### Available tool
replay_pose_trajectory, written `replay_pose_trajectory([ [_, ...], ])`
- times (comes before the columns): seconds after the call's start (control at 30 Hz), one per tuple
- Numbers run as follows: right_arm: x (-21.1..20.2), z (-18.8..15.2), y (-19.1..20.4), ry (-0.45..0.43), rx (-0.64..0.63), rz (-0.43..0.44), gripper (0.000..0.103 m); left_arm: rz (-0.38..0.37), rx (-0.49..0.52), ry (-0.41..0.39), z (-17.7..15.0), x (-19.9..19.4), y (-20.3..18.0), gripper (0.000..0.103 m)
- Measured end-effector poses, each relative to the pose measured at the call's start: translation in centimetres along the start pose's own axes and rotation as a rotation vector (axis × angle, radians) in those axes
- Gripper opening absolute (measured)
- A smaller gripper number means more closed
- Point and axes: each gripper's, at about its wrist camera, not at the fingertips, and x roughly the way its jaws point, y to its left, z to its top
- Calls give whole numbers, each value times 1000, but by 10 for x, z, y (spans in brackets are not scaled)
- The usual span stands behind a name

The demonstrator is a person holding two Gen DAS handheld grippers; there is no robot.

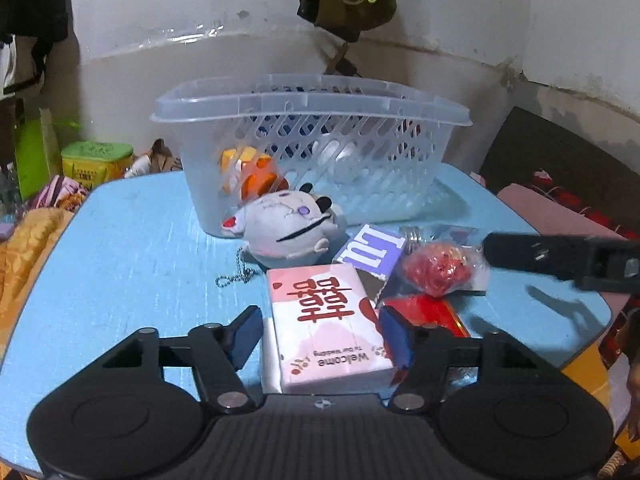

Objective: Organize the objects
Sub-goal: 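Grasp the pink card box with the left gripper while the right grasps the red candy bag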

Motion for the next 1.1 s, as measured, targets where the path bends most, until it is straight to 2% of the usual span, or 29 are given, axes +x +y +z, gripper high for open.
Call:
replay_pose_trajectory([
  [0.03,4,-1,3,15,-7,4,90,6,-1,-10,0,-2,1,57],
  [0.2,21,-4,18,60,-50,-15,82,-14,-24,-9,-1,-3,10,56],
  [0.3,25,-1,18,62,-34,-18,81,-10,-21,-9,-2,-3,12,56],
  [0.37,29,1,17,77,-22,-8,75,-14,-18,-8,-2,-3,13,57],
  [0.4,31,1,17,88,-17,-3,67,-16,-17,-5,-1,-3,13,58],
  [0.43,34,1,18,102,-13,7,63,-18,-17,1,-1,-2,13,59],
  [0.5,36,1,17,122,-4,33,45,-20,-11,5,-2,0,14,62],
  [0.57,33,0,16,110,-4,38,44,-13,-6,0,-3,0,14,64],
  [0.6,29,1,16,93,-10,34,44,-15,-3,-3,-3,-1,15,62],
  [0.63,25,1,15,79,-14,31,44,-22,-3,-5,-3,-2,15,57],
  [0.73,17,3,10,60,-7,37,44,-9,14,-24,-4,-6,12,56],
  [1.1,-4,3,5,-12,-57,28,44,-5,40,-86,0,-21,9,56],
])
